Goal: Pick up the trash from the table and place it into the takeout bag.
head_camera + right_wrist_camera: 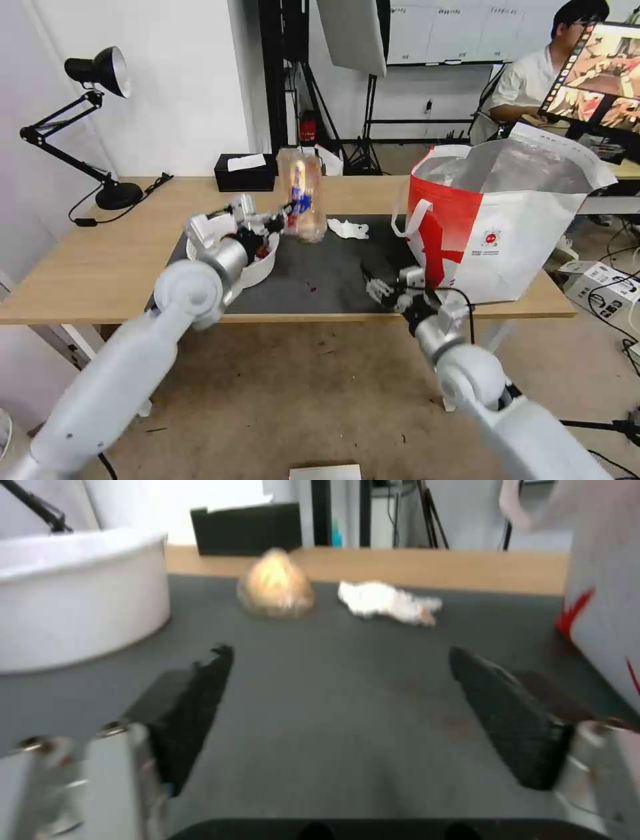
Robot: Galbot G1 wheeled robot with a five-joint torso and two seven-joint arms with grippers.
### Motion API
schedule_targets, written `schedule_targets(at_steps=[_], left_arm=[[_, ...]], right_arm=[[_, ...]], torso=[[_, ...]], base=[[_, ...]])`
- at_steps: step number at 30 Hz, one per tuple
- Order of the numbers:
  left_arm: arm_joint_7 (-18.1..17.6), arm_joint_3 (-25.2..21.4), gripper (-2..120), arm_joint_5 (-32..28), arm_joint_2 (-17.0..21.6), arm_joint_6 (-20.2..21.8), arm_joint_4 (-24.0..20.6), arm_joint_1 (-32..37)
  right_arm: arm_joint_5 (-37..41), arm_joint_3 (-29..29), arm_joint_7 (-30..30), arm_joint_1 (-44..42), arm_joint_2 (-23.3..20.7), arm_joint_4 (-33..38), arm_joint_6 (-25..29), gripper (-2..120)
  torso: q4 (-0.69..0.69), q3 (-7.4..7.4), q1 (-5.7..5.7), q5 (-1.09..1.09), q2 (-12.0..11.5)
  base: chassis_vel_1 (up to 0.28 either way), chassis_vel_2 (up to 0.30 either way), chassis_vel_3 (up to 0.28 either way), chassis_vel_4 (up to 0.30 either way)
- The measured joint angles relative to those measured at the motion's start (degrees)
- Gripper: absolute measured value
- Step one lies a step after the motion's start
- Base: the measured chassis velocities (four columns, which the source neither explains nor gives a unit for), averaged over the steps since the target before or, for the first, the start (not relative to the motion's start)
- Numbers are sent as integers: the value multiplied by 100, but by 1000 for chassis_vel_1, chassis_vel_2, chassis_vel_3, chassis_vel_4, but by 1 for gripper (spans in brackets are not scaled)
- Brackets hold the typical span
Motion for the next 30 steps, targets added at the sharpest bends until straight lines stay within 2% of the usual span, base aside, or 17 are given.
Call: schedule_targets(at_steps=[1, 5, 6, 8, 9, 10, 12, 16, 17, 20, 21, 25, 26, 29, 30], left_arm=[[9, 117, 0, 42, -35, -14, 29, -202], [20, 417, 0, 138, -199, -22, 140, -662], [21, 631, 0, 190, -370, -27, 271, -949], [30, 1053, 0, 284, -730, -68, 543, -1416], [30, 1053, 0, 284, -730, -68, 543, -1416], [35, 1258, 0, 321, -888, -92, 650, -1589], [34, 1508, 0, 371, -1076, -110, 760, -1760], [-2, 1833, 0, 424, -1350, -124, 964, -1984], [-2, 1833, 0, 424, -1350, -124, 964, -1984], [-147, 2126, 0, 404, -1747, -129, 1269, -2285], [-147, 2126, 0, 404, -1747, -129, 1269, -2285], [-361, 2388, 0, 378, -2445, -145, 1882, -2749], [-361, 2388, 0, 378, -2445, -145, 1882, -2749], [-439, 2595, 0, 563, -2979, -156, 2432, -3018], [-439, 2595, 0, 563, -2979, -156, 2432, -3018]], right_arm=[[-55, 39, 6, -78, 11, 29, 0, 95], [-148, 163, 11, -271, 19, 123, -1, 99], [-185, 293, 10, -430, 27, 217, -4, 100], [-249, 551, 10, -689, 60, 385, -9, 100], [-249, 551, 10, -689, 60, 385, -9, 100], [-263, 640, 11, -759, 67, 438, -13, 100], [-266, 716, 13, -788, 67, 476, -22, 100], [-268, 754, 14, -803, 73, 489, -34, 100], [-268, 754, 14, -803, 73, 489, -34, 100], [-323, 722, 13, -826, 134, 489, -38, 100], [-323, 722, 13, -826, 134, 489, -38, 100], [-418, 600, 1, -816, 224, 442, -41, 100], [-418, 600, 1, -816, 224, 442, -41, 100], [-481, 516, -9, -797, 253, 393, -43, 100], [-481, 516, -9, -797, 253, 393, -43, 100]], torso=[[0, 0, 0, 0, 0], [2, 0, 0, 1, 0], [3, 1, 0, 1, 0], [-4, 0, 0, 0, 0], [-4, 0, 0, 0, 0], [-7, 1, 0, 2, 0], [-3, 0, 0, 3, 0], [3, 1, 0, -1, -1], [3, 1, 0, -1, -1], [-1, 1, 1, 1, -1], [-1, 1, 1, 1, -1], [0, 1, 1, 1, -1], [0, 1, 1, 1, -1], [-1, 1, 1, 2, -1], [-1, 1, 1, 2, -1]], base=[[0, 0, 0, 0], [0, 0, 0, 0], [0, 0, 0, 0], [0, 0, 0, 0], [0, 0, 0, 0], [0, 0, 0, 0], [0, 0, 0, 0], [0, 0, 0, 0], [0, 0, 0, 0], [0, 0, 0, 0], [0, 0, 0, 0], [0, 0, 0, 0], [0, 0, 0, 0], [0, 0, 0, 0], [0, 0, 0, 0]])
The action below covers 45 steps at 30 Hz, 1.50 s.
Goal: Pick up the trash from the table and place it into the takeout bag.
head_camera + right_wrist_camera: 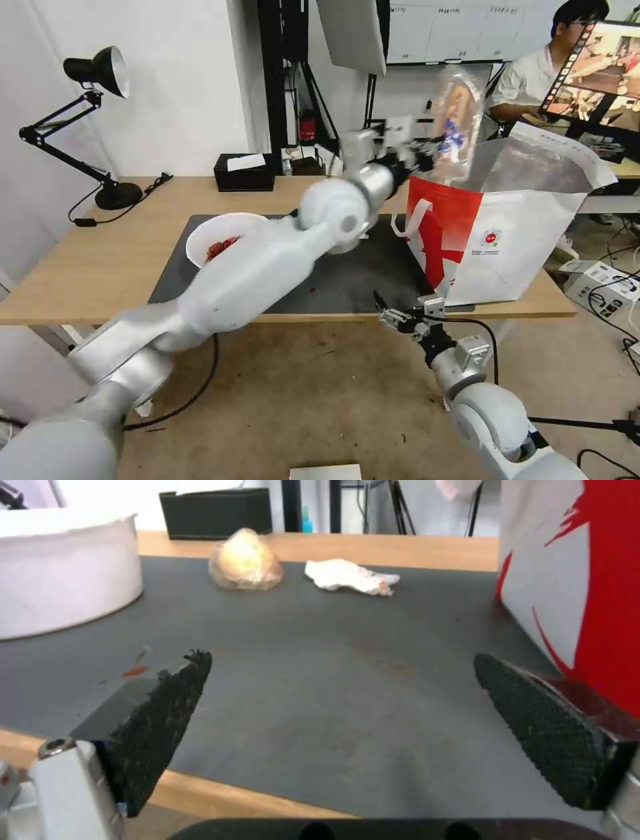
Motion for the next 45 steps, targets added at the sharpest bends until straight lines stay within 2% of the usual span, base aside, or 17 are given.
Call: schedule_targets(at_steps=[3, 9, 14, 16, 21, 24, 28, 31, 32, 34, 35, 36, 38, 39, 41, 43, 45], left_arm=[[20, 203, 0, 416, -369, -64, 544, -123], [170, 354, 1, 718, -545, -97, 848, -147], [213, 390, 13, 716, -518, -98, 799, -120], [222, 396, 27, 601, -455, -98, 685, -115], [210, 374, 40, 388, -368, -84, 537, -103], [184, 318, 56, 283, -223, -80, 354, -61], [121, 280, 66, 236, -49, -79, 141, -14], [27, 178, 82, 204, 452, -89, -356, 124], [27, 178, 82, 204, 452, -89, -356, 124], [-32, 62, 91, 299, 905, -201, -722, 318], [-32, 62, 91, 299, 905, -201, -722, 318], [-44, -22, 96, 375, 1151, -296, -900, 462], [-72, -267, 99, 566, 1587, -454, -1213, 795], [-72, -267, 99, 566, 1587, -454, -1213, 795], [-70, -528, 100, 804, 1963, -612, -1486, 1150], [-66, -608, 100, 902, 2077, -697, -1560, 1273], [4, -1032, 100, 1430, 2622, -1109, -1845, 1928]], right_arm=[[-41, -58, -7, 11, 17, -30, 0, 100], [-76, -89, -17, 21, 18, -51, 0, 100], [-88, -97, -22, 28, 0, -91, 1, 100], [-92, -127, -24, 54, -3, -125, 3, 100], [-102, -193, -25, 92, 4, -142, 4, 100], [-112, -260, -25, 132, 21, -154, 2, 100], [-113, -286, -25, 145, 14, -149, -3, 100], [-105, -257, -24, 115, -50, -28, -6, 100], [-105, -257, -24, 115, -50, -28, -6, 100], [-91, -225, -21, 126, -89, 23, -5, 100], [-91, -225, -21, 126, -89, 23, -5, 100], [-83, -209, -19, 137, -97, 42, 5, 100], [-73, -194, -14, 142, -106, 70, 47, 100], [-73, -194, -14, 142, -106, 70, 47, 100], [-71, -188, -2, 139, -114, 89, 130, 100], [-70, -187, 2, 137, -118, 97, 155, 100], [-70, -174, 30, 128, -130, 139, 268, 100]], torso=[[-1, 0, 0, 1, 0], [1, 0, 0, -1, 0], [1, 0, 0, -1, 0], [1, 0, 0, -2, 0], [1, 0, 0, -2, 0], [1, 0, 0, -2, 0], [1, 0, 0, -2, 0], [1, 0, 0, -3, 0], [1, 0, 0, -3, 0], [0, -1, 0, -4, 0], [0, -1, 0, -4, 0], [2, -1, 0, -4, 0], [3, 0, 0, -5, 0], [3, 0, 0, -5, 0], [3, 0, 0, -5, 0], [2, -1, 0, -5, 0], [0, -1, 0, -5, 1]], base=[[0, 0, 0, 0], [0, 0, 0, 0], [0, 0, 0, 0], [0, 0, 0, 0], [0, 0, 0, 0], [0, 0, 0, 0], [0, 0, 0, 0], [0, 0, 0, 0], [0, 0, 0, 0], [0, 0, 0, 0], [0, 0, 0, 0], [0, 0, 0, 0], [0, 0, 0, 0], [0, 0, 0, 0], [0, 0, 0, 0], [0, 0, 0, 0], [0, 0, 0, 0]])
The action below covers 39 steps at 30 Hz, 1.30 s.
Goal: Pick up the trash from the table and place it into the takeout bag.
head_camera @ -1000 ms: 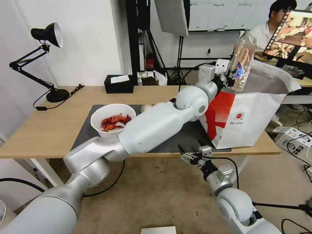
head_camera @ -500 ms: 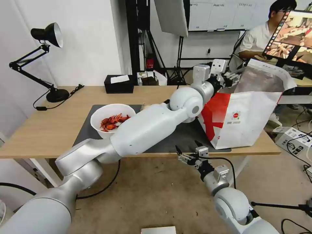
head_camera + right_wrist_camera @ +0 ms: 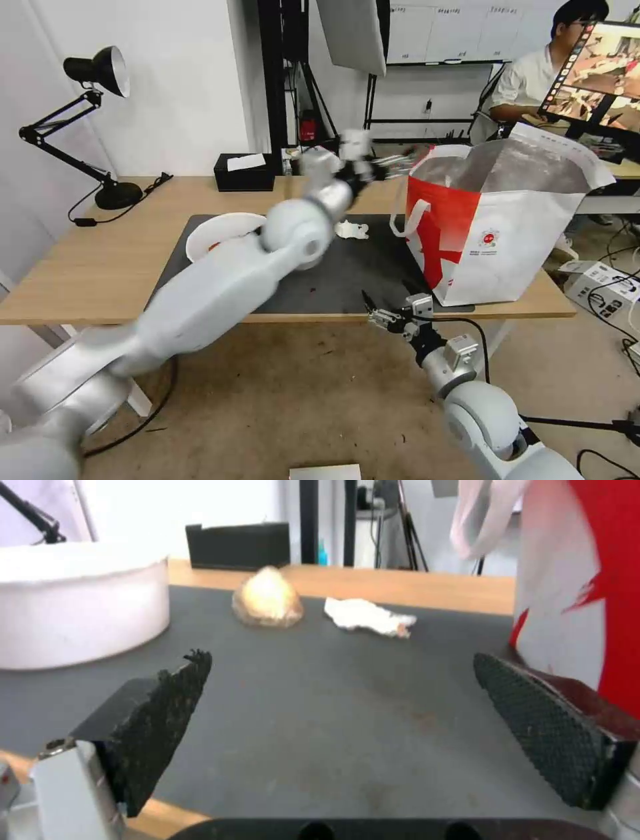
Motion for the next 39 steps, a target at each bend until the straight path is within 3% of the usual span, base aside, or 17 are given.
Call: schedule_targets(at_steps=[2, 4, 5, 8, 9, 10, 12, 15, 16, 17, 19, 25, 31, 39], left_arm=[[39, -116, 100, 116, 116, -77, -60, 176], [233, -673, 100, 601, 569, -359, -307, 999], [233, -673, 100, 601, 569, -359, -307, 999], [514, -1802, 100, 1411, 913, -658, -643, 2338], [514, -1802, 100, 1411, 913, -658, -643, 2338], [543, -2155, 100, 1672, 973, -764, -765, 2846], [559, -2535, 100, 1940, 995, -888, -899, 3439], [568, -2952, 100, 2205, 964, -1005, -1060, 3984], [573, -3512, 100, 2581, 792, -1149, -1199, 4623], [573, -3512, 100, 2581, 792, -1149, -1199, 4623], [615, -4102, 100, 2961, 501, -1278, -1329, 5365], [746, -4774, 100, 3419, 3, -1491, -1499, 6408], [1313, -5219, 100, 3662, -633, -1835, -1503, 7466], [1612, -5304, 100, 3694, -717, -1879, -1425, 7792]], right_arm=[[0, 5, 7, 0, -1, 9, 33, 100], [1, 14, 48, 19, -3, 20, 226, 100], [1, 14, 48, 19, -3, 20, 226, 100], [2, 14, 145, 39, 2, 20, 639, 100], [2, 14, 145, 39, 2, 20, 639, 100], [12, 16, 184, 39, 2, 20, 760, 100], [32, 15, 236, 38, -5, 27, 917, 100], [48, 26, 277, 41, -8, 52, 1059, 100], [80, 61, 316, 28, -10, 88, 1222, 100], [80, 61, 316, 28, -10, 88, 1222, 100], [118, 104, 351, -54, -12, 124, 1366, 100], [112, 252, 368, -270, -35, 201, 1470, 100], [-146, 506, 576, -802, -58, 220, 1555, 100], [-239, 658, 774, -1365, -19, 212, 1509, 100]], torso=[[0, 0, 0, 0, 0], [4, 0, 0, -1, 0], [4, 0, 0, -1, 0], [0, 0, 0, 3, 0], [0, 0, 0, 3, 0], [2, -1, 0, 4, 0], [2, 0, 0, -3, 0], [1, -1, -1, 4, 1], [1, -1, -1, 1, 1], [1, -1, -1, 1, 1], [2, 0, -1, 2, 1], [1, -1, -1, 2, 1], [2, -1, -1, 4, 1], [0, 0, -1, 4, 0]], base=[[0, 0, 0, 0], [0, 0, 0, 0], [0, 0, 0, 0], [0, 0, 0, 0], [0, 0, 0, 0], [0, 0, 0, 0], [0, 0, 0, 0], [0, 0, 0, 0], [0, 0, 0, 0], [0, 0, 0, 0], [0, 0, 0, 0], [0, 0, 0, 0], [0, 0, 0, 0], [0, 0, 0, 0]])
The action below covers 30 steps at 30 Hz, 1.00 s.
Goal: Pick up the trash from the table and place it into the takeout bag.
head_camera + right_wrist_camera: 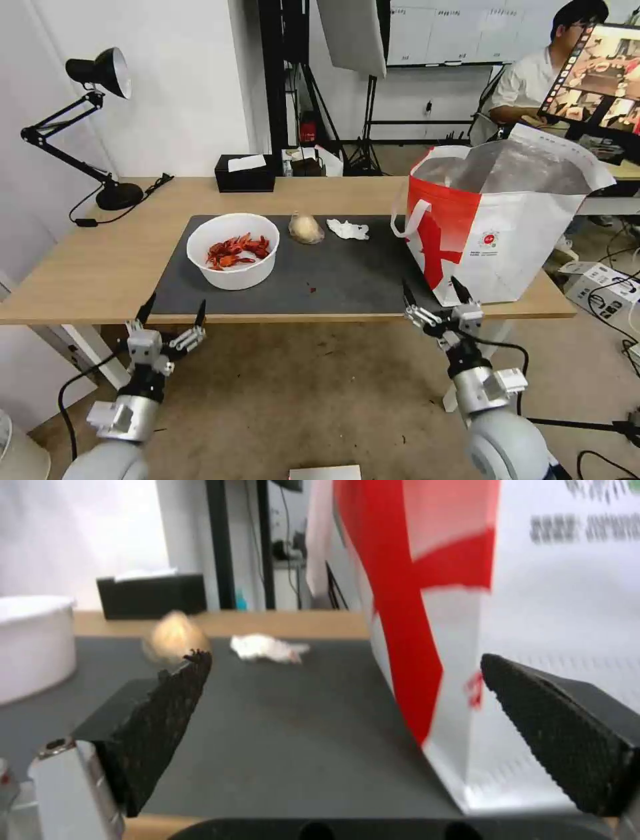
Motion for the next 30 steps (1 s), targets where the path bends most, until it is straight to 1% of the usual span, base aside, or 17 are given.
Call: schedule_targets(at_steps=[12, 22, 25, 26, 29, 30], left_arm=[[27, 118, 100, 3, -33, 15, -32, 94], [27, 154, 100, 19, -51, 16, 4, 104], [26, 185, 100, 20, -53, 16, 40, 56], [26, 185, 100, 20, -53, 16, 40, 56], [11, 193, 100, 20, -45, 28, 30, 10], [11, 193, 100, 20, -45, 28, 30, 10]], right_arm=[[-3, -117, 33, -206, 130, 10, -57, 100], [-4, -283, 18, -74, 108, -9, -102, 100], [112, -507, -215, 300, -39, 59, -220, 100], [112, -507, -215, 300, -39, 59, -220, 100], [442, -818, -588, 948, -343, 114, -494, 100], [442, -818, -588, 948, -343, 114, -494, 100]], torso=[[0, 0, 0, -1, 0], [0, 1, 1, -1, 0], [0, 1, 1, -1, -1], [0, 1, 1, -1, -1], [1, 1, 1, -2, -1], [1, 1, 1, -2, -1]], base=[[0, 0, 0, 0], [0, 0, 0, 0], [0, 0, 0, 0], [0, 0, 0, 0], [0, 0, 0, 0], [0, 0, 0, 0]])
